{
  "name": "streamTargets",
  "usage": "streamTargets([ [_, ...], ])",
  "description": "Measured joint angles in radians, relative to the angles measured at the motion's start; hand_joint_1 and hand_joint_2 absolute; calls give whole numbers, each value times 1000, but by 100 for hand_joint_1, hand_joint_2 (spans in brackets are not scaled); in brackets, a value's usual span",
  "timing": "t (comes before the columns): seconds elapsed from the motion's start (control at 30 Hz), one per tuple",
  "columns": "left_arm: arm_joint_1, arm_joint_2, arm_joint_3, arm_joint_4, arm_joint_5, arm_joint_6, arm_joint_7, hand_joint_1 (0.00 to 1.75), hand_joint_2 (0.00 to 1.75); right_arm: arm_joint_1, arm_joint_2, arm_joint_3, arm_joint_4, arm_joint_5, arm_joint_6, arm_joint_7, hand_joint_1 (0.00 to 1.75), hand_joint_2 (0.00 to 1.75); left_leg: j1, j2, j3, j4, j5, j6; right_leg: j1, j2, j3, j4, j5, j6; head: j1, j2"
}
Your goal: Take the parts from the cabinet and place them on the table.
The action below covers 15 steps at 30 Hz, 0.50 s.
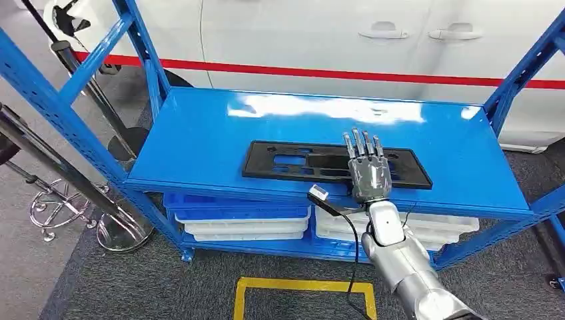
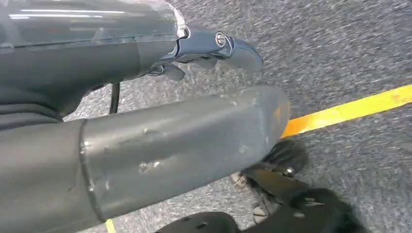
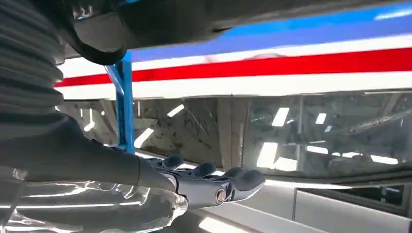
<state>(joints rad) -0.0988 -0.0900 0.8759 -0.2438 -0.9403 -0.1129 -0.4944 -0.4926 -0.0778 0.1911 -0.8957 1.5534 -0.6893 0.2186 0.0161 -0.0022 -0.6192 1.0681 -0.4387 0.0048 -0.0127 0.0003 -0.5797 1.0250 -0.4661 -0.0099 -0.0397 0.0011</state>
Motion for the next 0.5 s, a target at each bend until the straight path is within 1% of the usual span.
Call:
streamTargets([
  [0.03, -1, 0, 0, 0, 4, -2, -1, 0, 0, -1, 0, 0, 0, 0, 0, 0, 0, 175, -6, -1, 14, -20, -17, 2, 9, 1, -3, 8, -6, 8, 0, 0],
  [0.07, -3, 0, 0, 0, 12, -5, -3, 0, 0, 0, 0, 0, 0, 0, 0, 0, 0, 175, -4, -3, 14, -25, -19, 10, 8, 1, -7, 11, -7, 11, 1, 0],
  [0.1, -2, 0, 0, 0, 19, -10, -6, 0, 0, 0, 0, 0, 0, -1, 0, -2, 0, 175, -5, -4, 12, -25, -19, 12, 9, 1, -8, 9, -5, 15, 0, 0],
  [0.13, 0, 0, 0, 0, 21, -12, -8, 0, 0, 0, 0, 0, 0, -1, 0, -3, 0, 175, -9, -4, 12, -25, -19, 17, 6, 1, -6, 7, -4, 19, 0, 0],
  [0.17, -1, 0, 0, 0, 22, -12, -10, 0, 0, -1, 0, 0, 0, -1, 0, -3, 0, 175, -5, -4, 14, -33, -16, 25, 7, 1, -5, 7, -5, 23, 0, 0],
  [0.2, -2, -1, 0, 0, 22, -13, -11, 0, 0, 0, 0, 0, -1, -2, 0, -5, 0, 175, 0, -3, 19, -39, -12, 32, 3, 0, -6, 16, -17, 29, 0, 0],
  [0.23, -5, -1, 0, 0, 25, -13, -14, 0, 0, -2, 0, -1, -1, -2, 0, -5, 0, 175, 0, -4, 20, -41, -12, 39, 3, 0, -24, 55, -44, 33, 0, 0],
  [0.27, -5, 0, 0, 0, 25, -13, -14, 0, 0, -3, -2, -3, -1, -2, 0, -5, 0, 175, 0, -3, 19, -41, -12, 42, 1, 0, -58, 125, -82, 38, 0, 0],
  [0.3, -5, 0, 0, 0, 25, -13, -14, 0, 0, -1, -3, -4, 0, -2, 0, -5, 0, 175, -1, -3, 19, -41, -13, 43, -1, 0, -101, 210, -118, 42, 0, 0],
  [0.33, -5, 0, 0, 0, 25, -13, -14, 0, 0, 3, -2, -4, 1, -2, 0, -5, 0, 175, -1, -3, 19, -40, -14, 44, -1, 0, -137, 276, -139, 44, 0, 0],
  [0.37, -5, 0, 0, 0, 25, -13, -14, 0, 0, 7, -3, -4, 2, -2, 0, -5, 0, 175, -1, -3, 20, -40, -14, 44, -1, 0, -159, 309, -135, 45, 0, 0],
  [0.4, -5, 0, 0, 0, 26, -13, -14, 0, 0, 8, -3, -4, 2, -2, 0, -5, 0, 175, -1, -4, 21, -40, -15, 44, -1, 0, -153, 287, -107, 44, 0, 0],
  [0.43, -5, 0, 0, 0, 26, -13, -14, 0, 0, 7, -3, -4, 1, -2, 0, -5, 0, 175, -1, -5, 23, -40, -16, 43, -1, 0, -128, 228, -65, 40, 0, 0],
  [0.47, -5, -1, 0, 0, 26, -14, -14, 0, 0, 5, -3, -4, 1, -2, 0, -5, 0, 175, -2, -6, 27, -40, -18, 41, 0, 0, -85, 137, -15, 35, 0, 0],
  [0.5, -5, -1, 0, 0, 26, -15, -14, 0, 0, 3, -3, -5, 1, -2, 0, -5, 0, 175, -2, -6, 30, -40, -20, 39, 2, 1, -41, 46, 28, 26, 0, 0],
])
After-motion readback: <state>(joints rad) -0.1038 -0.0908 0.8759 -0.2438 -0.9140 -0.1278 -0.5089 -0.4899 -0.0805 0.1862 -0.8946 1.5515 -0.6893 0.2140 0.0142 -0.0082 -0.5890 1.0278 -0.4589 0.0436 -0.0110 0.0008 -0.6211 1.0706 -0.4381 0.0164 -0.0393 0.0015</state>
